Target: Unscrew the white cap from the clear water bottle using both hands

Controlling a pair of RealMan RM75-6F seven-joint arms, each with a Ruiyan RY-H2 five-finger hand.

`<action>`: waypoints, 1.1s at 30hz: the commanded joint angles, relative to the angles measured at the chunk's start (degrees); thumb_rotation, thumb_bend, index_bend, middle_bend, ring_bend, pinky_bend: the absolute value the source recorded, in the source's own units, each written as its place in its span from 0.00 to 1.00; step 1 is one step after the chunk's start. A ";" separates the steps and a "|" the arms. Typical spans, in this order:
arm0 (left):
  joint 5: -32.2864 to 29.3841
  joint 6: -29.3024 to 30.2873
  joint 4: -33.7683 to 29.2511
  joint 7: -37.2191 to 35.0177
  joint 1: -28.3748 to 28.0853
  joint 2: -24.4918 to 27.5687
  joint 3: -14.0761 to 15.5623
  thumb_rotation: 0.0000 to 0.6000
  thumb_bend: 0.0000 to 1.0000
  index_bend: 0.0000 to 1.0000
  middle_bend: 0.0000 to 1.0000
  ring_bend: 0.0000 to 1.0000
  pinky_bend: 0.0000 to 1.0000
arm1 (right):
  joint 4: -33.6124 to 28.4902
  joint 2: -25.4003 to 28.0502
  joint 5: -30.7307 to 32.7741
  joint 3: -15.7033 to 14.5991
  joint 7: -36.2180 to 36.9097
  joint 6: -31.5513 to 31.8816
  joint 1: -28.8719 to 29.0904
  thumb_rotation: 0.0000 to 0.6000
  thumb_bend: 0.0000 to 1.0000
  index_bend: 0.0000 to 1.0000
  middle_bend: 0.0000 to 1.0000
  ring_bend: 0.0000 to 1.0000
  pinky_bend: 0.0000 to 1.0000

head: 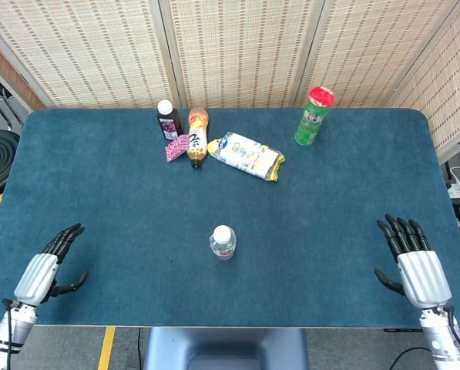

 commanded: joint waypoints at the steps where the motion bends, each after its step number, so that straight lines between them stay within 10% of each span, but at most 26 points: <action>1: 2.48 -6.42 4.42 -17.65 -6.01 -7.20 1.25 1.00 0.38 0.00 0.00 0.00 0.14 | -2.96 2.76 -1.69 -0.70 3.97 -3.19 2.00 1.00 0.14 0.00 0.00 0.00 0.00; 8: -4.04 -16.58 7.82 -13.88 -10.43 -14.92 -0.77 1.00 0.38 0.00 0.00 0.00 0.14 | -7.44 8.10 -2.98 -0.59 7.02 -7.13 5.05 1.00 0.14 0.00 0.00 0.00 0.00; 33: -4.32 -17.99 10.85 -18.36 -19.25 -29.32 -5.41 1.00 0.33 0.00 0.00 0.00 0.12 | -8.55 12.30 0.50 -0.54 10.12 -10.69 6.67 1.00 0.14 0.00 0.00 0.00 0.00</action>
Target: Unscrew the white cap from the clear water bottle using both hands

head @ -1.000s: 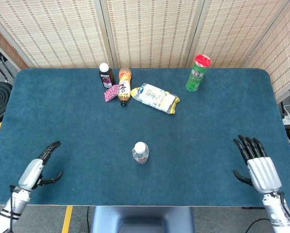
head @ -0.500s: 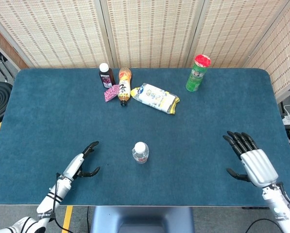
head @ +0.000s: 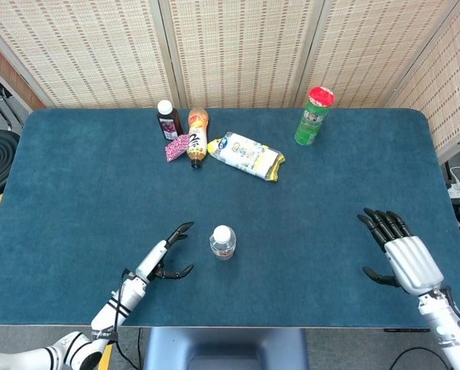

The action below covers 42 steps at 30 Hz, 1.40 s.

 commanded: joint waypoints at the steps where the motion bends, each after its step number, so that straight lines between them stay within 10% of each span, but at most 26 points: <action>1: -0.80 -1.61 -0.69 2.21 -1.67 -1.14 -0.87 1.00 0.33 0.00 0.00 0.00 0.12 | 0.50 0.01 0.17 -0.06 0.66 -0.18 0.09 1.00 0.14 0.00 0.00 0.00 0.00; 23: -7.63 -9.19 -2.73 8.81 -9.49 -3.84 -6.09 1.00 0.33 0.00 0.00 0.00 0.11 | 3.36 1.85 2.83 0.43 5.56 -0.09 -0.35 1.00 0.14 0.00 0.00 0.00 0.00; 32: -8.96 -8.89 -0.93 8.35 -10.23 -6.10 -6.97 1.00 0.34 0.35 0.38 0.17 0.16 | 2.74 2.77 2.67 0.81 5.87 0.19 -0.18 1.00 0.14 0.00 0.00 0.00 0.00; 42: -10.14 -7.04 -1.35 10.35 -10.16 -6.67 -8.24 1.00 0.42 0.44 0.48 0.25 0.27 | 2.26 2.49 1.90 1.00 5.87 -1.30 1.09 1.00 0.14 0.00 0.00 0.00 0.00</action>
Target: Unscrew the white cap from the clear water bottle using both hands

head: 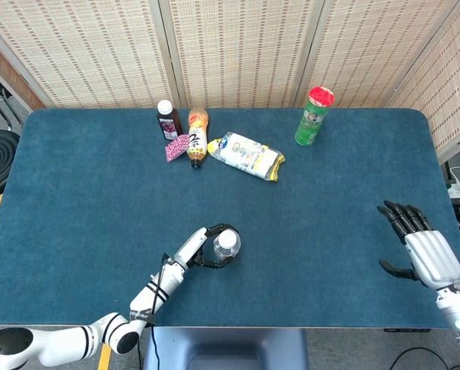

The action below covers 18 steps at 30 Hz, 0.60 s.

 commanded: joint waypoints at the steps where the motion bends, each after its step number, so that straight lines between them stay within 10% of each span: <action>1: -1.36 0.86 -0.91 1.26 0.47 0.13 -0.78 1.00 0.43 0.44 0.48 0.25 0.28 | 0.05 -0.81 -0.96 0.69 0.40 -1.16 1.67 1.00 0.14 0.00 0.00 0.00 0.00; 9: -9.27 0.10 -7.28 7.89 0.72 1.66 -4.96 1.00 0.45 0.44 0.48 0.27 0.30 | -3.93 -1.63 -4.05 5.66 -0.16 -8.96 11.83 1.00 0.14 0.12 0.00 0.00 0.00; 18: -18.41 -0.70 -13.53 20.04 -0.50 3.27 -7.42 1.00 0.45 0.44 0.49 0.27 0.30 | -9.09 -4.75 7.08 14.21 -7.44 -26.94 28.70 1.00 0.14 0.37 0.01 0.00 0.00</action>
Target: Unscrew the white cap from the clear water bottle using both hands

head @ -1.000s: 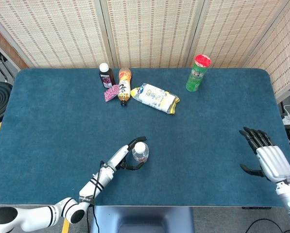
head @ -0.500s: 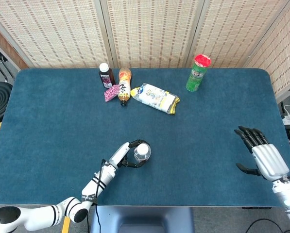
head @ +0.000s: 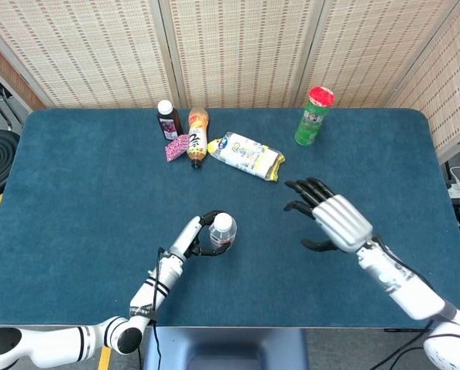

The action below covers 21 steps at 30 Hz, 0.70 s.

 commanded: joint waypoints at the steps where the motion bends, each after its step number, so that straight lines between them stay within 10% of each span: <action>1: -4.21 -0.53 -2.00 5.19 -1.28 0.35 -1.62 1.00 0.45 0.44 0.49 0.27 0.30 | -1.84 -2.99 8.06 4.78 -6.39 -8.88 8.93 1.00 0.14 0.38 0.01 0.00 0.00; 21: -12.65 -0.72 -6.06 14.26 -3.56 1.95 -3.91 1.00 0.44 0.44 0.49 0.27 0.30 | -2.41 -10.92 40.27 2.99 -30.18 -10.23 27.80 1.00 0.14 0.37 0.01 0.00 0.00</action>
